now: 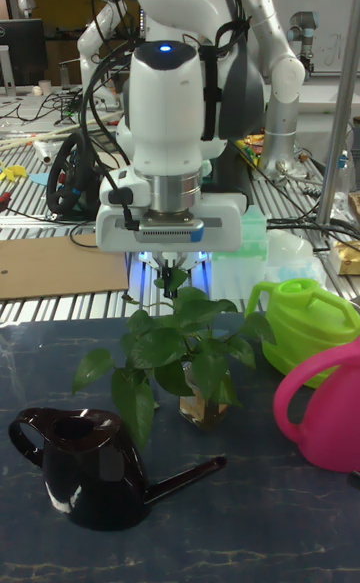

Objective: Water the plant

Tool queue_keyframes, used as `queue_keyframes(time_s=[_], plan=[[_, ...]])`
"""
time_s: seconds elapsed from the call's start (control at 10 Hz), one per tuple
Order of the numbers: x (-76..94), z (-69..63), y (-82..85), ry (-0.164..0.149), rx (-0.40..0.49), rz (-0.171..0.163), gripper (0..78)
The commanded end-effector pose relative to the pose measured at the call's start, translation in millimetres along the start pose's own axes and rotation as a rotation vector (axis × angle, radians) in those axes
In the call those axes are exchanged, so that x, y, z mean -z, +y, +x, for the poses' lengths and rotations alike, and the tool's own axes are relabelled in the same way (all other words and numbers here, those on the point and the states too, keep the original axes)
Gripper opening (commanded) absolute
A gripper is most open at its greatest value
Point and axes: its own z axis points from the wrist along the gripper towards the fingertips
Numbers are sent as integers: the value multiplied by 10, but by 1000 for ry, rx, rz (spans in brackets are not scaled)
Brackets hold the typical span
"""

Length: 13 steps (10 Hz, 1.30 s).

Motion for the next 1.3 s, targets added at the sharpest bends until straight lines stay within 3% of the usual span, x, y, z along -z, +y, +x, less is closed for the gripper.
queue_keyframes(time_s=[0.1, 0.2, 0.4, 0.7, 1.3], plan=[[1, 0, 0, -62, -182, -162, 0], [1, 0, 0, -66, -177, -111, 0], [3, 0, 0, -59, -173, -111, 0], [94, -9, 9, -20, -169, -107, 0], [95, -9, 9, -23, -167, -93, 0]])
